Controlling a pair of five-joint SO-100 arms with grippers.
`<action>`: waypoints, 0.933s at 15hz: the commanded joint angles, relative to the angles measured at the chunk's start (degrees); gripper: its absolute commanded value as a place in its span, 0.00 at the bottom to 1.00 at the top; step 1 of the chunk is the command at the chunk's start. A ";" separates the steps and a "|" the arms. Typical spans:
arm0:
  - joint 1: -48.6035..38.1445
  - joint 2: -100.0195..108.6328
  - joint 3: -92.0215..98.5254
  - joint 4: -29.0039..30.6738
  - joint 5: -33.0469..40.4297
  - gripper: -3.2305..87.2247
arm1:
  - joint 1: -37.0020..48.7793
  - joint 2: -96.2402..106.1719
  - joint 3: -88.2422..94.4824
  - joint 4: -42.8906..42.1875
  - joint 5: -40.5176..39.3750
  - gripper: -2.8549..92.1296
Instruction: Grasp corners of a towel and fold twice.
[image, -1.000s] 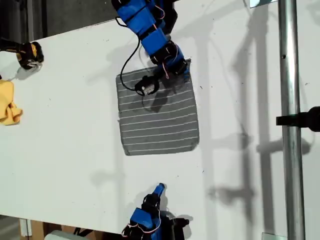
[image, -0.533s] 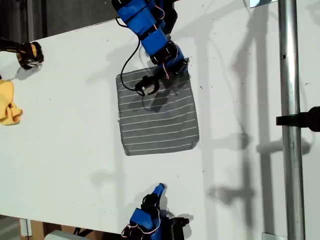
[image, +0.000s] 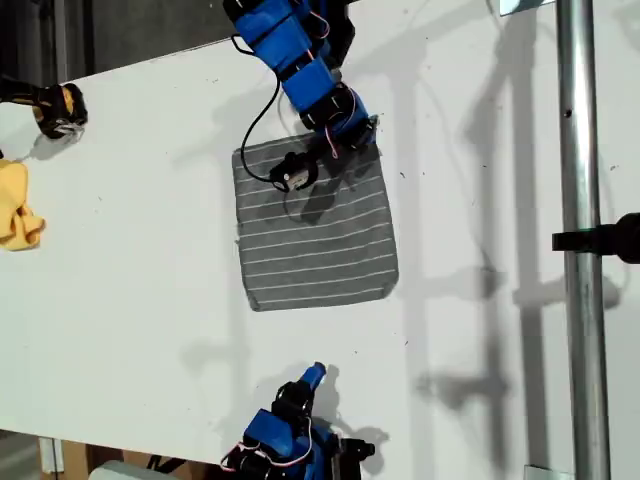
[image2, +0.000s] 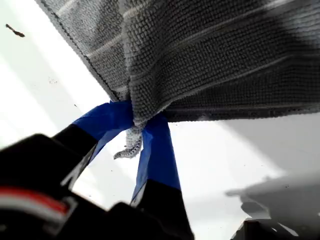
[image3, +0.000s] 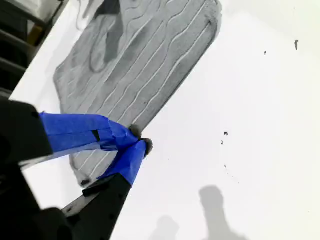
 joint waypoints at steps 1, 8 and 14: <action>1.14 -13.18 -13.80 -0.62 3.34 0.02 | 1.05 0.09 -0.97 -0.44 -1.05 0.03; 2.90 -60.29 -66.36 8.70 22.06 0.02 | 1.41 0.35 -1.49 -0.44 -1.58 0.03; 2.46 -71.02 -77.43 11.87 25.75 0.27 | 1.32 0.62 -1.49 -0.26 -1.58 0.03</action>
